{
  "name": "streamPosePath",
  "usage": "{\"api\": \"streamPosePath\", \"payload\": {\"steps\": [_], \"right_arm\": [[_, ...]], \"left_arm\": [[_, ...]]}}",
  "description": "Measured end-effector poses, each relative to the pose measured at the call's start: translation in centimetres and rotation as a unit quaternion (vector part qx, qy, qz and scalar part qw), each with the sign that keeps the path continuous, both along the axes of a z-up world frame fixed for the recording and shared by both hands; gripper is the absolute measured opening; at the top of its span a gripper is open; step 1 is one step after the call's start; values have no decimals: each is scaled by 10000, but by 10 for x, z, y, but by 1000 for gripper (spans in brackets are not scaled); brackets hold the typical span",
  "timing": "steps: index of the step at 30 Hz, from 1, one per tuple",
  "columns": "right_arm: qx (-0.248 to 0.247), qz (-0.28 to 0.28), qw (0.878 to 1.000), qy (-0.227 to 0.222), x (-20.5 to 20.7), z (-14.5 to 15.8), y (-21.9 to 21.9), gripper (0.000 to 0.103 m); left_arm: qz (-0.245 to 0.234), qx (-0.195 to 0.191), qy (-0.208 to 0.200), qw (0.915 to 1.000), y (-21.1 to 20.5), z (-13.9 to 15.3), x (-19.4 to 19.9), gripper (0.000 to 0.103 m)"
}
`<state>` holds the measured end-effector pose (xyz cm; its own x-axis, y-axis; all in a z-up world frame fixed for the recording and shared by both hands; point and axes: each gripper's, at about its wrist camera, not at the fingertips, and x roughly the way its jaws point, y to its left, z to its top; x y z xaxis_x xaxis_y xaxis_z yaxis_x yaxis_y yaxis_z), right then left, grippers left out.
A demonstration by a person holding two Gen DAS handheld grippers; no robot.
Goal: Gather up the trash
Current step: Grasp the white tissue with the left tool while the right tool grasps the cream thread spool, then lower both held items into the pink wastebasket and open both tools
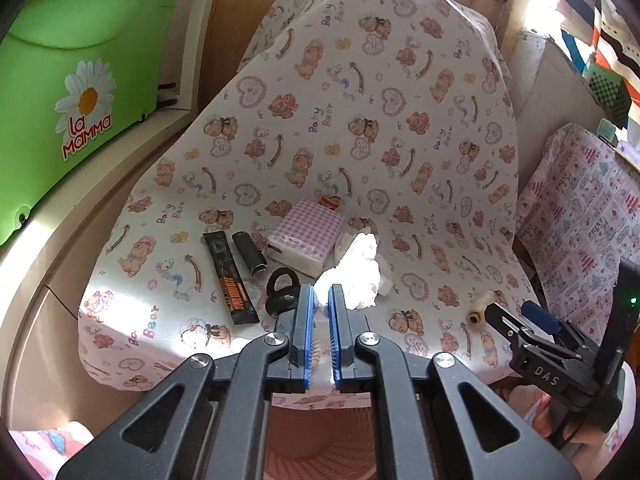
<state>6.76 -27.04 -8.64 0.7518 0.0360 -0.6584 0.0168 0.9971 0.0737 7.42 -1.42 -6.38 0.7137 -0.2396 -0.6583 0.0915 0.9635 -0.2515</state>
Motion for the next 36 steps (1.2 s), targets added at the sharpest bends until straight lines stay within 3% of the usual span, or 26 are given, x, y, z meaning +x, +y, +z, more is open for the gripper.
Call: {"api": "streamPosePath", "payload": {"steps": [3, 9, 12, 17, 21, 26, 30, 36], "right_arm": [[-237, 4, 9997, 5, 9, -6, 7, 74], [-473, -294, 9984, 23, 20, -24, 9, 71], [-582, -225, 9980, 16, 22, -30, 13, 55], [-1042, -77, 9944, -149, 16, -29, 23, 52], [-816, 180, 9959, -356, 2, -16, 28, 51], [21, 823, 9955, -480, -19, 11, 32, 51], [392, 1069, 9918, -577, -38, 27, 33, 51], [542, 1372, 9888, -230, -50, 25, 32, 51]], "left_arm": [[141, 7, 68, 9999, 4, -4, 2, 7], [146, 55, 48, 9999, 3, -4, -2, 8], [156, 76, 27, 9998, 3, -3, -4, 8], [200, 78, 34, 9998, 6, -3, -6, 8], [212, 64, -13, 9998, 8, 0, -9, 8], [76, 71, -119, 9999, 5, 9, -18, 9], [-83, 89, -148, 9998, 0, 17, -30, 9], [-239, 227, 50, 9994, -9, 13, -36, 9]]}}
